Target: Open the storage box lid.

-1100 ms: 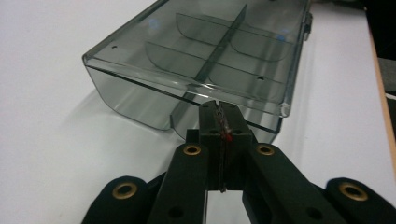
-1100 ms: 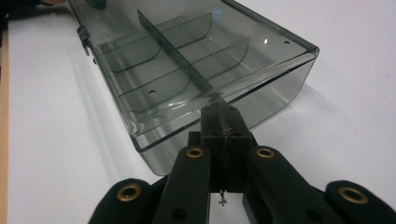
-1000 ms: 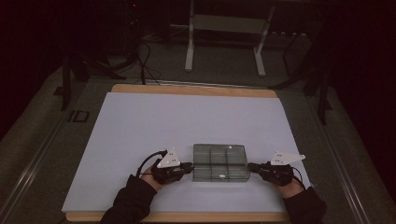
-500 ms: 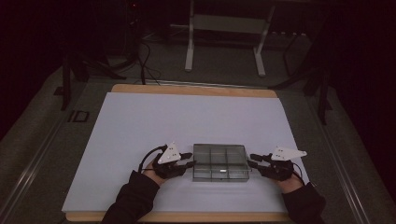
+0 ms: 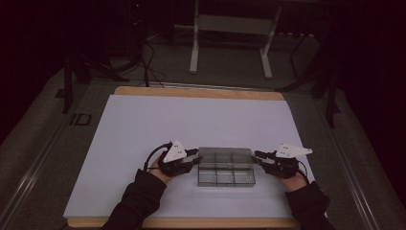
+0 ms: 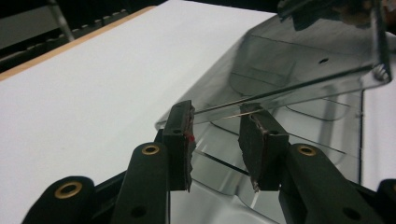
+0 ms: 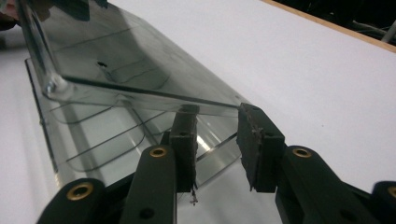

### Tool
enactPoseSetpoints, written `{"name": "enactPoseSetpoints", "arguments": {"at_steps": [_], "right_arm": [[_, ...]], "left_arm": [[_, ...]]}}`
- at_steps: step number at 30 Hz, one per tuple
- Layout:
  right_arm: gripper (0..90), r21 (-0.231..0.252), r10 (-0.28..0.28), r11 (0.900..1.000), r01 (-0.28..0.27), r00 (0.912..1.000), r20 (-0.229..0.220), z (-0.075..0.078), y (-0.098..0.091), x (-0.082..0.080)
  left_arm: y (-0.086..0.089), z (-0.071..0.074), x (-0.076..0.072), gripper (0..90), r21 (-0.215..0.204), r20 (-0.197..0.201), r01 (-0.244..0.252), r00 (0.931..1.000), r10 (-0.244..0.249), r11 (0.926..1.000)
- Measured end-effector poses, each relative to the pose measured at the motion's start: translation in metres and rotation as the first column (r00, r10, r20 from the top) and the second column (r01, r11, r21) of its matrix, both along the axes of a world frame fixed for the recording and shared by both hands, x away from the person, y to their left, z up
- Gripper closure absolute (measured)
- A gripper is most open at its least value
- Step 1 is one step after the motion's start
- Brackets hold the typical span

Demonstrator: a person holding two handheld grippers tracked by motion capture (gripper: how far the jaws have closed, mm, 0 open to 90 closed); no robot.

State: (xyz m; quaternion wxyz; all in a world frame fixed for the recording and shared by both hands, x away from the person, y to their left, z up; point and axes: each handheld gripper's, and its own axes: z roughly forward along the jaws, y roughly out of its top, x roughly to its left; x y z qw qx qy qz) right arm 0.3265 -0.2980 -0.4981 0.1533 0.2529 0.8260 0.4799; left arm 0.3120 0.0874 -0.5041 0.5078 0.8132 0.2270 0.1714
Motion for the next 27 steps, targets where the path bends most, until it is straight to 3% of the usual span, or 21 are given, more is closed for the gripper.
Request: {"name": "enactPoseSetpoints", "arguments": {"at_steps": [8, 17, 27], "right_arm": [[74.8, 0.004, -0.016, 0.9999, 0.015, 0.9998, 0.014, 0.005, 0.005, 0.008], [81.2, 0.019, -0.073, 0.9972, 0.073, 0.9970, 0.024, 0.010, 0.008, 0.016], [81.3, 0.035, -0.121, 0.9921, 0.120, 0.9922, 0.027, 0.011, 0.013, 0.023]], "left_arm": [[-0.002, 0.005, 0.008, 74.9, -0.014, 0.019, -0.011, 0.9998, 0.011, 0.9998], [-0.004, 0.008, 0.018, 82.1, -0.036, 0.038, -0.069, 0.9968, 0.070, 0.9970], [-0.010, 0.003, 0.026, 82.2, -0.081, 0.041, -0.143, 0.9884, 0.147, 0.9864]]}}
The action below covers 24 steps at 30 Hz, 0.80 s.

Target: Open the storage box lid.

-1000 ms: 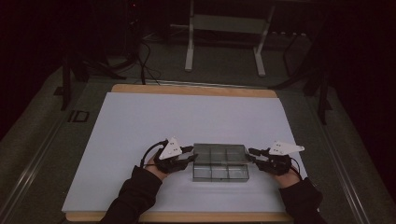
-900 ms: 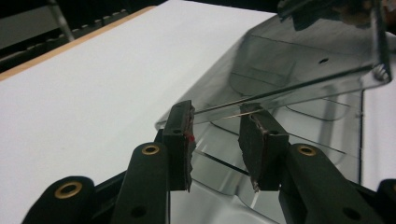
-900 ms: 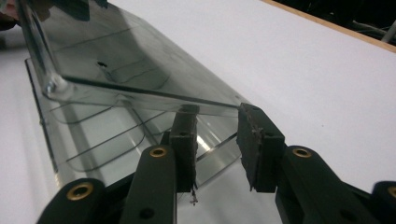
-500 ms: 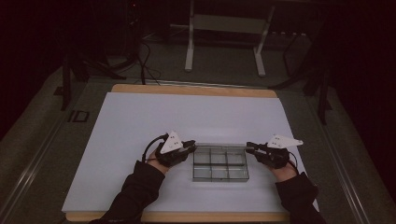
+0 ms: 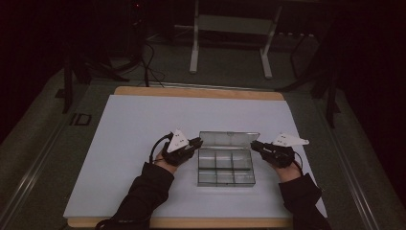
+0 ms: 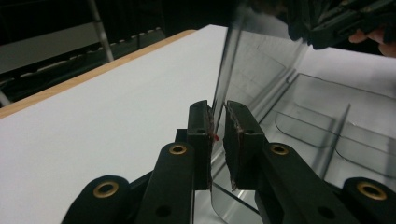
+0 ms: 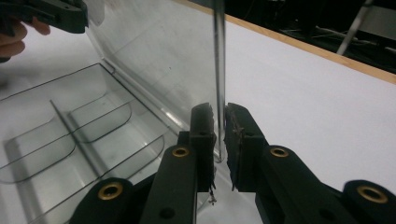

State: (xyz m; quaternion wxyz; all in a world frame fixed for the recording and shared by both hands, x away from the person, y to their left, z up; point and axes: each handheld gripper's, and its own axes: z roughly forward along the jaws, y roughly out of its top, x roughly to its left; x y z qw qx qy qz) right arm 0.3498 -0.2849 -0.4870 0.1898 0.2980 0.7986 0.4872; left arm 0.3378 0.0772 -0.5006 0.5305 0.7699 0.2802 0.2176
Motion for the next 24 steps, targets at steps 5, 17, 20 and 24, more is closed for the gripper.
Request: {"name": "enactPoseSetpoints", "arguments": {"at_steps": [5, 17, 20, 24], "right_arm": [[81.1, 0.008, -0.043, 0.9990, 0.043, 0.9990, -0.008, 0.000, 0.005, 0.005], [79.2, -0.012, -0.108, 0.9941, 0.108, 0.9941, -0.009, -0.003, 0.013, 0.013], [76.7, -0.016, -0.121, 0.9926, 0.120, 0.9926, -0.014, -0.004, 0.016, 0.016], [73.3, -0.016, -0.137, 0.9906, 0.136, 0.9901, -0.033, -0.006, 0.019, 0.019]], "left_arm": [[-0.003, -0.001, 0.004, 82.0, -0.015, -0.004, -0.037, 0.9993, 0.037, 0.9992], [-0.010, -0.006, 0.012, 72.5, -0.021, -0.024, -0.091, 0.9956, 0.091, 0.9956], [-0.010, -0.007, 0.015, 71.9, -0.027, -0.037, -0.096, 0.9948, 0.095, 0.9951], [-0.011, -0.011, 0.017, 69.2, -0.020, -0.054, -0.102, 0.9934, 0.101, 0.9946]]}}
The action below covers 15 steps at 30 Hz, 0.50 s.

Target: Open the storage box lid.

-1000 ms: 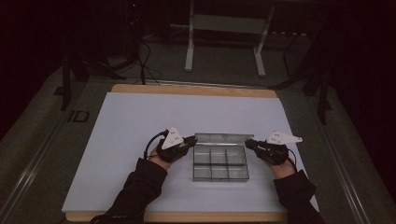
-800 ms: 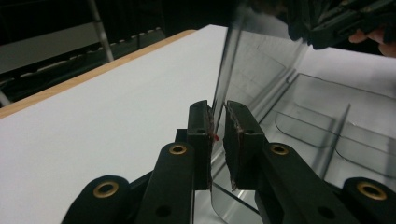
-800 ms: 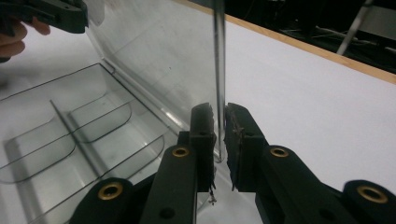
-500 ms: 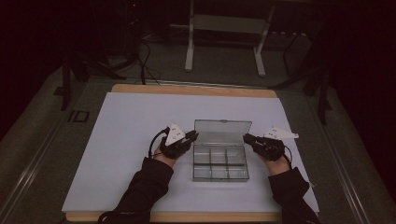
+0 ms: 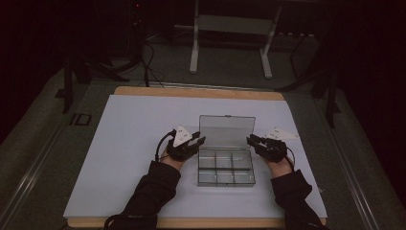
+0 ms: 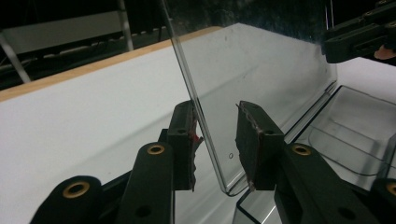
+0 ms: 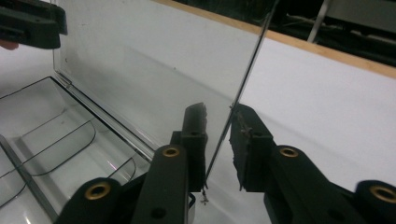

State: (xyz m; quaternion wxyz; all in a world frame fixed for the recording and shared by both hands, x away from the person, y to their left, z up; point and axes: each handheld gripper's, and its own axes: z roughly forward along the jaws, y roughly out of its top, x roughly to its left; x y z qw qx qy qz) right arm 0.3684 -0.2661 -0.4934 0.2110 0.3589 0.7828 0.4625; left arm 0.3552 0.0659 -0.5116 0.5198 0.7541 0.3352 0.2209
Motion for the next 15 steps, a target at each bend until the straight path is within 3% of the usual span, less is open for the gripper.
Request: {"name": "enactPoseSetpoints", "arguments": {"at_steps": [15], "right_arm": [[61.9, -0.011, -0.015, 0.9998, 0.015, 0.9988, -0.046, -0.0083, 0.0068, 0.0055]], "left_arm": [[-0.0034, -0.0084, 0.0082, 63.8, -0.003, -0.067, -0.004, 0.9978, 0.003, 1.0000]]}}
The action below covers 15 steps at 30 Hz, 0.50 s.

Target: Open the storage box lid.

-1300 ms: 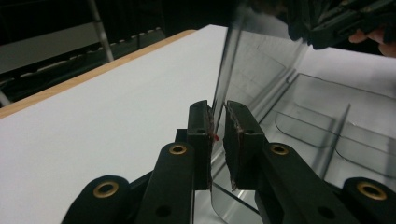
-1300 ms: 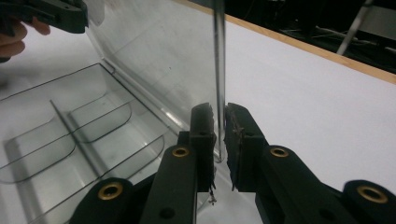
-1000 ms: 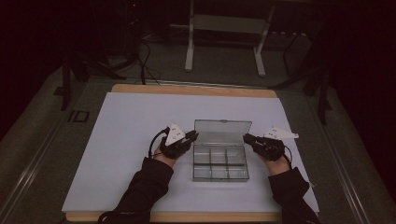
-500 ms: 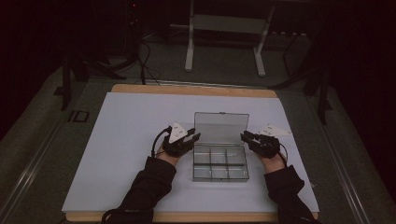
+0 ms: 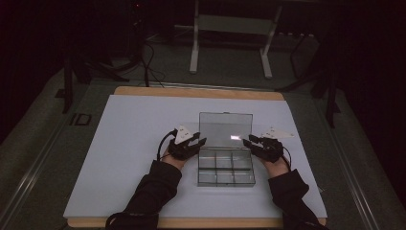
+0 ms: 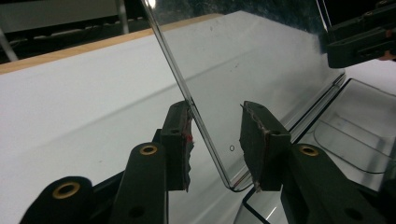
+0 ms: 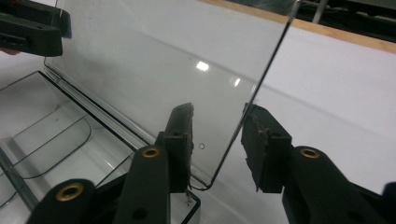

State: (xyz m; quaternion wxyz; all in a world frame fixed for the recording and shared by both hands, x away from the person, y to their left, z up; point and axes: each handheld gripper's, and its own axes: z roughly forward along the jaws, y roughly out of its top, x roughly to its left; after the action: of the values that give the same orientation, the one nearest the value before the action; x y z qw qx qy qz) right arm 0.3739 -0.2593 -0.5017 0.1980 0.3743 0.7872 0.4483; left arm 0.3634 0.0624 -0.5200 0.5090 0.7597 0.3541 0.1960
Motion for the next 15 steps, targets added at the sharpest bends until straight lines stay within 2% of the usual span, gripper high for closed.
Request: {"name": "enactPoseSetpoints", "arguments": {"at_steps": [6, 9, 10, 15], "right_arm": [[59.1, 0.001, -0.004, 1.0000, 0.004, 0.9998, -0.021, -0.0026, 0.0007, 0.0013], [56.8, -0.006, -0.005, 1.0000, 0.005, 0.9996, -0.027, -0.0040, 0.0011, 0.0018], [56.6, -0.003, -0.008, 1.0000, 0.008, 0.9994, -0.034, -0.0048, 0.0011, 0.0021], [56.1, 0.003, -0.009, 1.0000, 0.009, 0.9991, -0.042, -0.0059, 0.0005, 0.0022]], "left_arm": [[-0.0010, -0.0031, 0.0023, 61.5, -0.011, -0.029, -0.005, 0.9996, 0.004, 0.9999], [-0.0050, -0.0059, 0.0036, 54.0, 0.008, -0.062, 0.010, 0.9980, -0.010, 0.9999], [-0.0055, -0.0068, 0.0032, 52.6, 0.003, -0.062, 0.005, 0.9981, -0.005, 1.0000], [-0.0069, -0.0048, 0.0040, 52.4, 0.010, -0.083, -0.005, 0.9965, 0.006, 0.9999]]}}
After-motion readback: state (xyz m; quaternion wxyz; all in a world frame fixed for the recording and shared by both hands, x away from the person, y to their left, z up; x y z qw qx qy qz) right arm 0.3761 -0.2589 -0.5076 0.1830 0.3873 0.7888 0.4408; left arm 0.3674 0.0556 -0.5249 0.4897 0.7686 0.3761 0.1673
